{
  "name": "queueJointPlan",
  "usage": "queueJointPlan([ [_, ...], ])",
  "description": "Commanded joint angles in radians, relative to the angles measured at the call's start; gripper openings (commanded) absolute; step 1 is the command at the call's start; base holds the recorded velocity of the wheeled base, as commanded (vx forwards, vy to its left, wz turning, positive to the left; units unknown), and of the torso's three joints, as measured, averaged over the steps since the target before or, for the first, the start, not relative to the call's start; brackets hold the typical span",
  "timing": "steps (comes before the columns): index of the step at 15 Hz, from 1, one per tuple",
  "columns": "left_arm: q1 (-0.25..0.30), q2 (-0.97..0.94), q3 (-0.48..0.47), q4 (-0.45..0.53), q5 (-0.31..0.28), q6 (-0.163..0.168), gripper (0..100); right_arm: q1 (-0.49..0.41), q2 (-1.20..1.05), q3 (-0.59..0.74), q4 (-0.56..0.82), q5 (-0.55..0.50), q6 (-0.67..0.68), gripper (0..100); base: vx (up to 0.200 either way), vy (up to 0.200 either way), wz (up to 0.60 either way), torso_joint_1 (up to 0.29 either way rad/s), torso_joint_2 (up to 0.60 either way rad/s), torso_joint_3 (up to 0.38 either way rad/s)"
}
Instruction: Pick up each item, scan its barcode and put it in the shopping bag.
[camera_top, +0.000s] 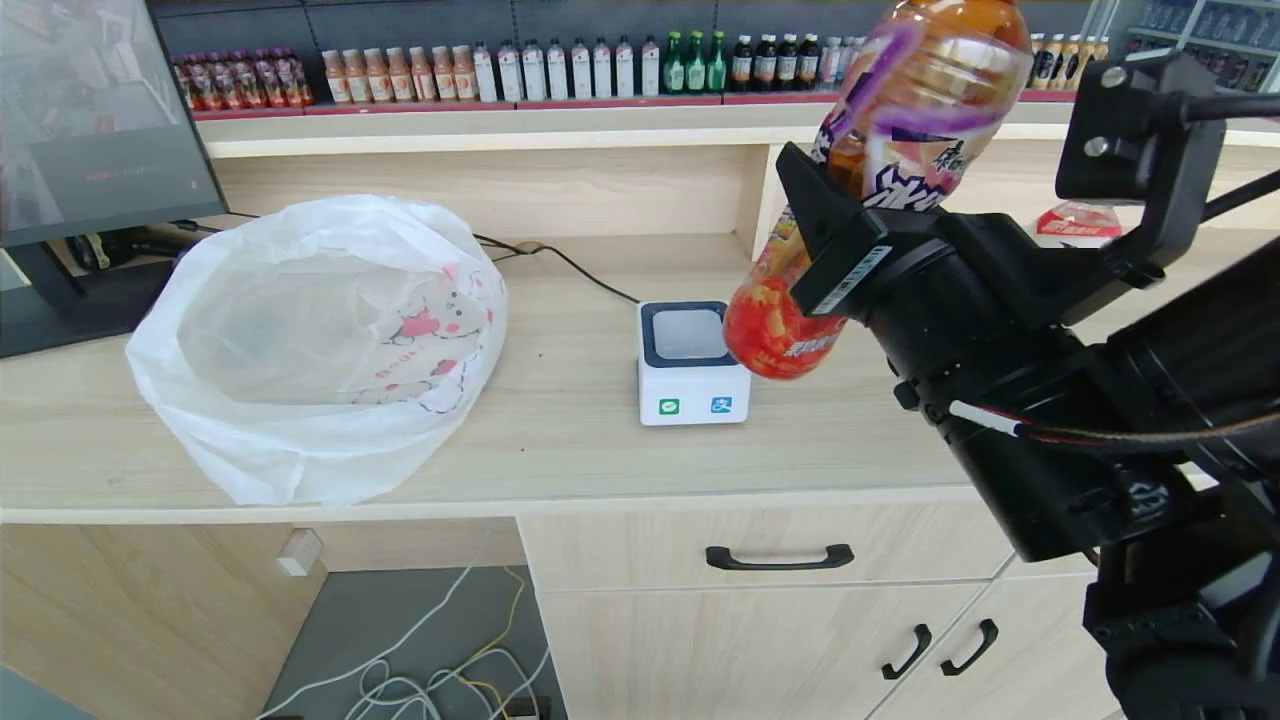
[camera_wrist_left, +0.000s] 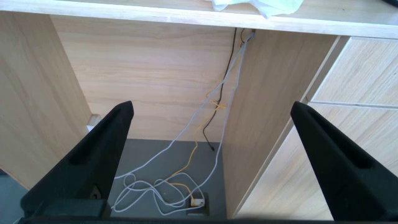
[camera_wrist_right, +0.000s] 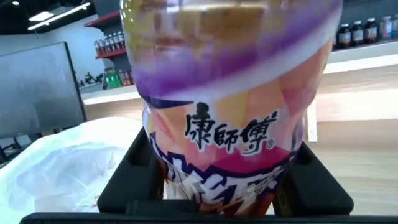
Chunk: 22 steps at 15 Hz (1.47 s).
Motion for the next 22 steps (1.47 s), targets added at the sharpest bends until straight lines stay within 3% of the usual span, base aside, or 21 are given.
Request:
queueJointPlan([
  [1,0.000,0.000,0.000,0.000,0.000,0.000,100,-0.046,-0.019,0.030,-0.004,-0.005,0.007,0,0.000,0.000,0.00,0.000,0.00,0.000],
  [7,0.000,0.000,0.000,0.000,0.000,0.003,100,-0.072,-0.011,0.066,-0.001,-0.042,0.007,0,0.000,0.000,0.00,0.000,0.00,0.000],
  [10,0.000,0.000,0.000,0.000,0.000,0.001,100,-0.077,0.009,0.006,-0.009,-0.045,0.001,0,0.000,0.000,0.00,0.000,0.00,0.000],
  [22,0.000,0.000,0.000,0.000,0.000,0.001,100,-0.118,0.012,-0.020,-0.012,-0.040,0.003,0,0.000,0.183,0.00,0.003,0.00,0.001],
])
